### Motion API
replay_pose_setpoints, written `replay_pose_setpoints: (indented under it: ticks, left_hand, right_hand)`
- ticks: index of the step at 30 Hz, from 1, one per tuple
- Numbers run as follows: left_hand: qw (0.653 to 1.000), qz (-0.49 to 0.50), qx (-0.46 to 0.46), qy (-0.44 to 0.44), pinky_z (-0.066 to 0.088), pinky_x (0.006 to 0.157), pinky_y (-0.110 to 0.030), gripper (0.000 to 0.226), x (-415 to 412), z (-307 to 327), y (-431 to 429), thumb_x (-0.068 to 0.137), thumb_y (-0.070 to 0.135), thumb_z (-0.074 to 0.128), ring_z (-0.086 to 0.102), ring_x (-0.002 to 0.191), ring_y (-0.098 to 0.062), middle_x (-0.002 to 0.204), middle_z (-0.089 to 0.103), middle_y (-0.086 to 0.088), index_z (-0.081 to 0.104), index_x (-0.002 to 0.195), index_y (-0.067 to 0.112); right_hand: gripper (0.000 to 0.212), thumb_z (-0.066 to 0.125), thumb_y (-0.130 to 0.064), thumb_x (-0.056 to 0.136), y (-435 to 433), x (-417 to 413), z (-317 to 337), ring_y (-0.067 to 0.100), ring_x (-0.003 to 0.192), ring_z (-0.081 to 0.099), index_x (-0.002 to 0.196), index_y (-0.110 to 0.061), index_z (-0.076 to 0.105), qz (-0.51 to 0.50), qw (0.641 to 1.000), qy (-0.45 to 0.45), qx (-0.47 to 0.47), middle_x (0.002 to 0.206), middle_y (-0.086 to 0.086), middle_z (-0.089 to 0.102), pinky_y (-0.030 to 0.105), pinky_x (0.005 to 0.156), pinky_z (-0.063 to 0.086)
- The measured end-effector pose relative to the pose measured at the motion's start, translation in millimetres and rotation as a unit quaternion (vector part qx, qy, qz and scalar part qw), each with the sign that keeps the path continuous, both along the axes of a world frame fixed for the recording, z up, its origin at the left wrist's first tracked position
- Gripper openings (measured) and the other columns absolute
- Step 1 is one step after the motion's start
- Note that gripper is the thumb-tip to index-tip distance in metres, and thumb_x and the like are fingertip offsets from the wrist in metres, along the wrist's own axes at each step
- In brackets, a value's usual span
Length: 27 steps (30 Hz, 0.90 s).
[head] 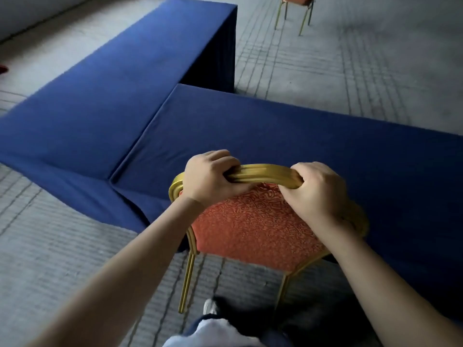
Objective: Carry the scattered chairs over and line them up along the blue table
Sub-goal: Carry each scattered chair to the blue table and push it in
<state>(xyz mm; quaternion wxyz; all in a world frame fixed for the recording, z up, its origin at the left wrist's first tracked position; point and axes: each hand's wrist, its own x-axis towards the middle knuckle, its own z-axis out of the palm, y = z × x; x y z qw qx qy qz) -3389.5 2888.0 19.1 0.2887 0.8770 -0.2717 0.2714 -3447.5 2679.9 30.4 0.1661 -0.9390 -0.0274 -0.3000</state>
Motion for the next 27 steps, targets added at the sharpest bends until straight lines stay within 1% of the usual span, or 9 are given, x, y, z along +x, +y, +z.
replay_pose_setpoints:
  ticks: [4,7,12,16,19,21,23,25,27]
  left_hand:
    - [1.000,-0.015,-0.013,0.004,0.038,0.048,-0.021,0.037,18,-9,22,0.070,0.056,0.075,0.050,0.054,-0.007,0.062,0.056,0.009,0.070,0.070,0.019]
    - [1.000,-0.016,-0.007,0.011,0.038,0.049,-0.021,0.040,25,-10,29,0.070,0.059,0.072,0.052,0.056,-0.008,0.064,0.057,0.008,0.070,0.071,0.018]
    - [0.999,-0.023,0.016,0.027,0.031,0.053,-0.018,0.042,31,-6,26,0.072,0.064,0.067,0.047,0.059,-0.003,0.067,0.057,0.011,0.067,0.073,0.021]
    - [0.998,-0.018,0.039,0.039,0.036,0.050,-0.022,0.042,29,-10,27,0.073,0.064,0.063,0.052,0.061,-0.007,0.069,0.057,0.011,0.064,0.074,0.023]
    - [0.998,-0.018,0.046,0.034,0.036,0.050,-0.023,0.040,22,-12,29,0.073,0.062,0.064,0.052,0.061,-0.007,0.070,0.057,0.010,0.063,0.075,0.022]
    - [0.997,-0.015,0.054,0.044,0.038,0.051,-0.024,0.040,15,-11,30,0.072,0.062,0.063,0.052,0.063,-0.007,0.072,0.057,0.011,0.063,0.076,0.022]
    - [0.996,-0.012,0.064,0.065,0.040,0.052,-0.025,0.042,6,-9,31,0.071,0.064,0.060,0.053,0.065,-0.008,0.073,0.057,0.012,0.063,0.078,0.023]
    - [0.993,-0.011,0.080,0.087,0.037,0.052,-0.024,0.043,-6,-7,33,0.070,0.068,0.059,0.052,0.065,-0.008,0.074,0.055,0.013,0.061,0.080,0.025]
    - [0.987,-0.015,0.099,0.126,0.033,0.051,-0.022,0.044,-21,-3,34,0.070,0.071,0.062,0.049,0.065,-0.006,0.074,0.053,0.014,0.056,0.081,0.028]
  right_hand:
    - [0.028,0.071,-0.021,0.071,23,15,-5,0.011,0.050,0.035,0.053,-0.016,0.049,-0.014,1.000,-0.002,-0.014,0.050,-0.006,0.047,0.021,0.048,0.017]
    - [0.028,0.072,-0.023,0.072,29,21,-7,0.011,0.051,0.037,0.055,-0.017,0.051,-0.015,1.000,0.006,-0.016,0.051,-0.006,0.049,0.021,0.047,0.021]
    - [0.029,0.069,-0.027,0.076,25,26,-3,0.011,0.052,0.040,0.056,-0.018,0.049,-0.015,1.000,0.025,-0.008,0.054,-0.009,0.047,0.021,0.046,0.025]
    - [0.029,0.071,-0.032,0.078,27,22,-6,0.010,0.054,0.045,0.060,-0.019,0.053,-0.015,0.999,0.040,-0.010,0.057,-0.008,0.051,0.020,0.046,0.033]
    - [0.030,0.069,-0.031,0.077,30,15,-9,0.011,0.052,0.043,0.058,-0.019,0.049,-0.023,0.999,0.029,-0.014,0.055,-0.008,0.050,0.021,0.044,0.029]
    - [0.029,0.067,-0.030,0.077,32,9,-9,0.012,0.051,0.044,0.057,-0.018,0.049,-0.029,0.999,0.031,-0.016,0.054,-0.007,0.050,0.022,0.043,0.031]
    - [0.030,0.067,-0.030,0.076,34,1,-11,0.013,0.051,0.043,0.057,-0.019,0.047,-0.028,0.999,0.037,-0.018,0.054,-0.007,0.048,0.022,0.043,0.028]
    - [0.031,0.067,-0.030,0.076,36,-10,-12,0.013,0.050,0.043,0.057,-0.019,0.046,-0.025,0.999,0.045,-0.017,0.054,-0.008,0.047,0.022,0.044,0.023]
    - [0.032,0.068,-0.030,0.077,37,-24,-14,0.013,0.050,0.043,0.057,-0.020,0.045,-0.015,0.998,0.052,-0.009,0.054,-0.009,0.046,0.021,0.044,0.025]
